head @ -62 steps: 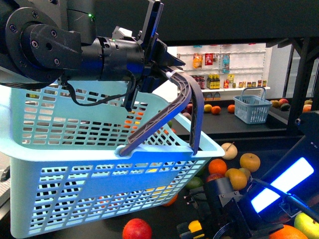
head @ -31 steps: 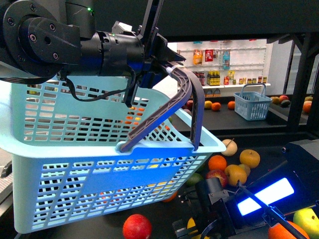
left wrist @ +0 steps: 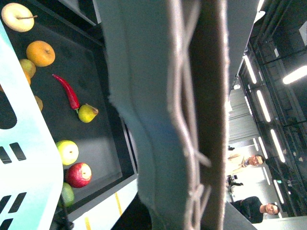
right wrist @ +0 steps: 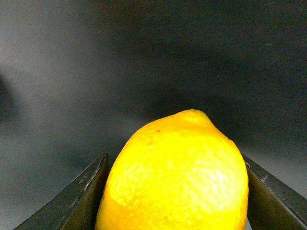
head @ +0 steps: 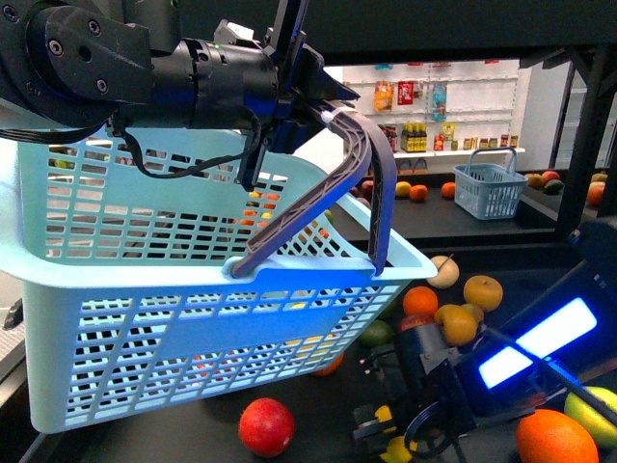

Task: Pick lemon from shelf

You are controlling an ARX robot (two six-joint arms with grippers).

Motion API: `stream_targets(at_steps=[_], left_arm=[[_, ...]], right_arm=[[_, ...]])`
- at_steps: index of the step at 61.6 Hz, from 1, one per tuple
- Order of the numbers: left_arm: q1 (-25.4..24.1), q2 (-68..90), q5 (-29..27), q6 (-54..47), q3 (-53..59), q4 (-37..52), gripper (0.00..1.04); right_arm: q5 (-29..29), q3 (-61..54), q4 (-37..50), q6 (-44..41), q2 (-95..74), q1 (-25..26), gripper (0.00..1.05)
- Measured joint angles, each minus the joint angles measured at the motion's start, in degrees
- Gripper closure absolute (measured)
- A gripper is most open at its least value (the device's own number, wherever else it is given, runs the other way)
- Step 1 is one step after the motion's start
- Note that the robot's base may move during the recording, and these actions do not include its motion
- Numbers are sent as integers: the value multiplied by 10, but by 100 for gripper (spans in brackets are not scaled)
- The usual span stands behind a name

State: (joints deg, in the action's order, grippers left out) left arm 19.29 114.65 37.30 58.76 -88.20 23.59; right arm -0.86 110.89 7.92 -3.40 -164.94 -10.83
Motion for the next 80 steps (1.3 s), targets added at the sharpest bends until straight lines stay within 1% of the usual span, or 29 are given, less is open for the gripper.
stream_targets(at_steps=[9,15,20,25,32,37,42,50,61,68,80], left_arm=[[0,0,0,0,0,0,97],[0,0,0,0,0,0,97],[0,0,0,0,0,0,97],[0,0,0,0,0,0,97],[0,0,0,0,0,0,97],[1,0,0,0,0,0,97],[1,0,0,0,0,0,97],[0,0,-1,-1,0,0,97],[1,0,0,0,0,0,97],[0,0,0,0,0,0,97],[1,0,1,0,0,0,97]], right_arm=[[7,-90,39,16,97,50,33],[22,-141,50,24,175,94,33],[47,-182,58,39,250,137,33],[70,-207,58,56,309,166,33],[110,-227,49,89,380,180,33],[142,-232,43,111,425,176,33],[176,-234,39,139,470,162,33],[201,-239,35,169,518,128,33],[208,-266,37,200,529,81,33],[203,-287,37,210,529,54,33],[197,-293,43,224,529,24,33]])
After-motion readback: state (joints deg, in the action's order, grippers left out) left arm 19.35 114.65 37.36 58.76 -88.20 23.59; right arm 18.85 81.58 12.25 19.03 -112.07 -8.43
